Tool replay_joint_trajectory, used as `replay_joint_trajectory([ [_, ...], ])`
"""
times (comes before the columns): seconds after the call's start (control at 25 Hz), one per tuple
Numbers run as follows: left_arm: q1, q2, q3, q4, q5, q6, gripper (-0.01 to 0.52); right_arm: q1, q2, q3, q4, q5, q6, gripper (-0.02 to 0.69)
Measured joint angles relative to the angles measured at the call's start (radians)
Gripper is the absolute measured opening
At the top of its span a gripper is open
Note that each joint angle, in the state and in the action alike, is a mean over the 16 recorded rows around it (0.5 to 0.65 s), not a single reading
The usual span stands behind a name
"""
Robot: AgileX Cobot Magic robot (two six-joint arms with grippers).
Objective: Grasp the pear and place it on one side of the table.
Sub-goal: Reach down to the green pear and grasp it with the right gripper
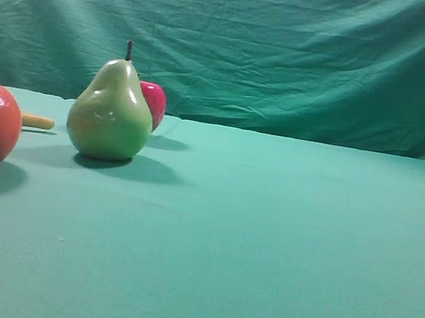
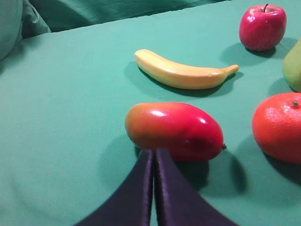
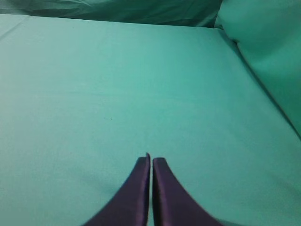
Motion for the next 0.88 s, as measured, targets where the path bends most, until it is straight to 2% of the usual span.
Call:
replay_joint_trajectory([
  [0.24,0.0,0.0,0.0,0.0,0.0,0.0,0.0,0.0,0.0,0.002,0.017,-0.058,0.018,0.0],
  [0.56,0.0,0.0,0.0,0.0,0.0,0.0,0.0,0.0,0.019,-0.005,0.06,-0.261,0.086,0.0],
  [0.88,0.0,0.0,0.0,0.0,0.0,0.0,0.0,0.015,0.222,-0.112,0.079,-0.399,0.154,0.0],
])
